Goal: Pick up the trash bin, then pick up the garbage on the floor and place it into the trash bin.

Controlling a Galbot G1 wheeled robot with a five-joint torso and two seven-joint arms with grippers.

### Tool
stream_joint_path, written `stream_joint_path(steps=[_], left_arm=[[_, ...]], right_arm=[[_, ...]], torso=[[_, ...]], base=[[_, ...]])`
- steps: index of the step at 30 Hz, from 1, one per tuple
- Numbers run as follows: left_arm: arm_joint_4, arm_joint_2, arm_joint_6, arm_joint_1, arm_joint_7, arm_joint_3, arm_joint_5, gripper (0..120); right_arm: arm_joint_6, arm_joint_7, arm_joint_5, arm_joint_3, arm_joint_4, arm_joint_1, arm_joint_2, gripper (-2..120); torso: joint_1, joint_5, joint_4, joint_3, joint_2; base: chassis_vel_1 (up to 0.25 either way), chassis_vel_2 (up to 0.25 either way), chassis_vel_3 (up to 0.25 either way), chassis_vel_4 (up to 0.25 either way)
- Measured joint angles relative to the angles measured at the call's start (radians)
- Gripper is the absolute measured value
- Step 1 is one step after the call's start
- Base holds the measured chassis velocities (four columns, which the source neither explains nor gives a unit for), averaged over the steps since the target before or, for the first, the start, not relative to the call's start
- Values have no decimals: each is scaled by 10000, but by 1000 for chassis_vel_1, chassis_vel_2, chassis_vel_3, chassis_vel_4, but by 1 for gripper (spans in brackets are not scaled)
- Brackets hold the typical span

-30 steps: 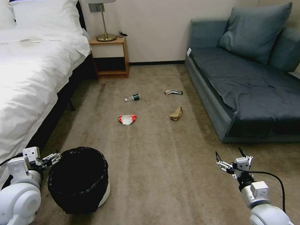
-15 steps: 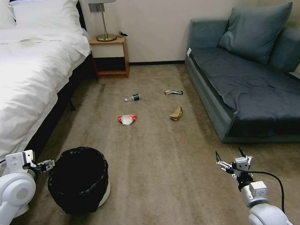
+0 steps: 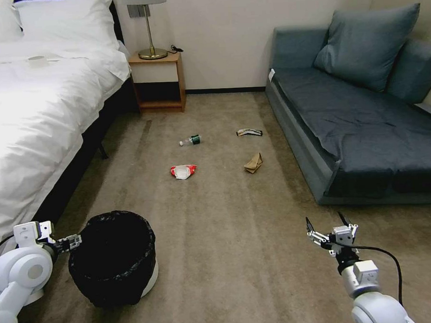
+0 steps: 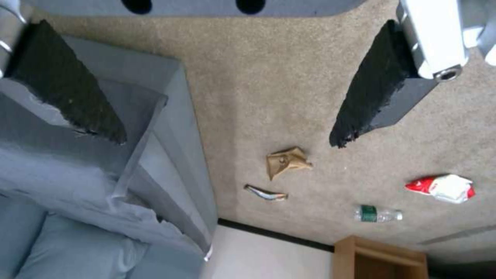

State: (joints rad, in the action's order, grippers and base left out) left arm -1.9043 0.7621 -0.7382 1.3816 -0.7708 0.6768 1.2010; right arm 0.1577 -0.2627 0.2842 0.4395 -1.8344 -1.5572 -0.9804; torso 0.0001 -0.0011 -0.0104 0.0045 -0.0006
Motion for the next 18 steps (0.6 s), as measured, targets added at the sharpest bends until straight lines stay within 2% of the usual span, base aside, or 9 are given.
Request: stream_joint_path(steps=[1,3,4,6,9,18], left_arm=[[0,0,0,0,0,0,0,99],[154,88,5,-264,97,-336,-135,100],[154,88,5,-264,97,-336,-135,100],[290,182,7,-575,178,-667,-245,99],[502,240,12,-877,181,-922,-297,100],[1207,595,18,-1413,211,-1420,-662,100]], right_arm=[[0,0,0,0,0,0,0,100],[25,5,-22,-11,8,-3,-12,100],[25,5,-22,-11,8,-3,-12,100],[41,15,-10,-12,23,22,-13,100],[63,21,47,-11,68,81,-5,100],[79,23,231,-16,197,253,15,100]], torso=[[0,0,0,0,0],[0,0,-1,0,0],[0,0,-1,0,0],[0,0,-1,0,0],[0,1,-1,0,0],[0,-1,1,0,0]], base=[[0,0,0,0],[0,0,0,0],[0,0,0,0],[0,0,0,0],[0,0,0,0],[0,0,0,0]])
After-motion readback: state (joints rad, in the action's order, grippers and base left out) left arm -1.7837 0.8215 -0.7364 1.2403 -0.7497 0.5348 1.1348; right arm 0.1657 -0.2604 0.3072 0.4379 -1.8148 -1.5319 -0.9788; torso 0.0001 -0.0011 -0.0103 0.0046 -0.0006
